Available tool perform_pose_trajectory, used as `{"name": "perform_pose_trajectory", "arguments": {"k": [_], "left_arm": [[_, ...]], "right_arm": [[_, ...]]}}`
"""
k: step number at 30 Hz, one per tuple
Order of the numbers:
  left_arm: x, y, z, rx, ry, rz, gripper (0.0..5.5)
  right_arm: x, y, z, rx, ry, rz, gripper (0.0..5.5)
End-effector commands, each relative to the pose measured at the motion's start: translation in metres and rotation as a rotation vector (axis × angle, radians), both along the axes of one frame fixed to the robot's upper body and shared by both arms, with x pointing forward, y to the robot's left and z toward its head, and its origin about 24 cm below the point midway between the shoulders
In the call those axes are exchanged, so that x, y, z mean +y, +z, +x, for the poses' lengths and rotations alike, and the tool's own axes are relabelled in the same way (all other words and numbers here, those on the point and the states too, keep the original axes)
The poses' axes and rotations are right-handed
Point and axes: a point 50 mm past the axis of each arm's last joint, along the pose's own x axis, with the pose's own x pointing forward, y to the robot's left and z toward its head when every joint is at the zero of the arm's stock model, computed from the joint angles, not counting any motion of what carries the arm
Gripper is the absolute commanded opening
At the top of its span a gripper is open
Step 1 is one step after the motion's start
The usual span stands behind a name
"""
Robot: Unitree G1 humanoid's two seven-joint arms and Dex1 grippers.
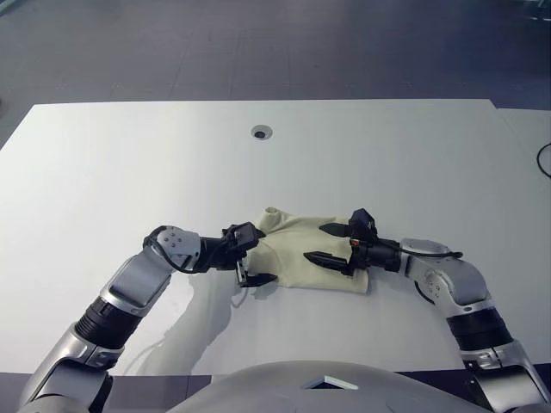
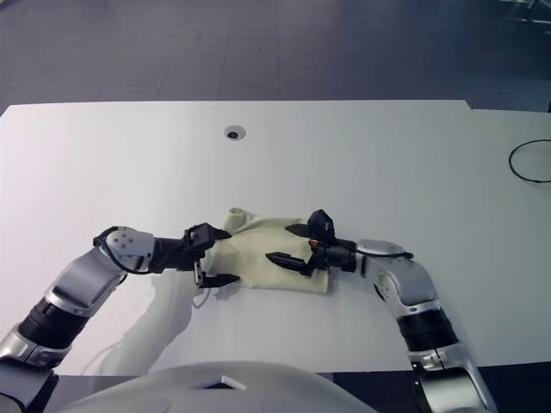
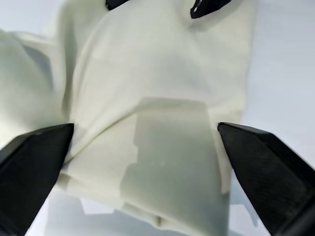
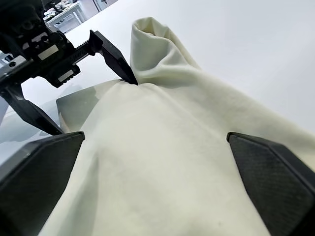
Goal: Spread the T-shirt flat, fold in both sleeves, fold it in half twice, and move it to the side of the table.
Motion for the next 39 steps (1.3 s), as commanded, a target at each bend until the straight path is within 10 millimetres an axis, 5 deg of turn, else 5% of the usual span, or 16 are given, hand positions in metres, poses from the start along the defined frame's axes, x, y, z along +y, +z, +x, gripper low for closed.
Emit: {"name": "perform_pose_trajectory", "arguments": {"k": [1,7,15,20,28,32,39], "left_arm": [[0.005,-0.004,0.006,0.014,0.104,0.0,5.4],[-0.007,0.044,0.013,-0.011,0.079,-0.262,5.4],[0.023,0.066,0.061,-0.188,0.343,-0.205,5.4],[0.029,0.067,0.074,-0.217,0.463,-0.23,5.4],[0.025,0.068,0.079,-0.216,0.452,-0.241,5.4],[0.027,0.068,0.079,-0.219,0.459,-0.233,5.4],[0.036,0.072,0.081,-0.25,0.522,-0.237,5.4]], "right_arm": [[-0.009,-0.014,-0.018,0.085,0.009,-0.077,5.38],[-0.005,0.017,-0.002,-0.031,0.08,-0.041,5.38],[0.025,0.062,0.014,-0.334,0.293,-0.066,5.38],[0.037,0.029,0.007,-0.355,0.383,-0.145,5.38],[0.017,-0.02,0.006,-0.266,0.254,-0.212,5.38],[-0.004,-0.047,-0.009,-0.206,0.21,-0.294,5.38],[-0.075,-0.103,-0.065,0.022,-0.074,-0.494,5.38]]}}
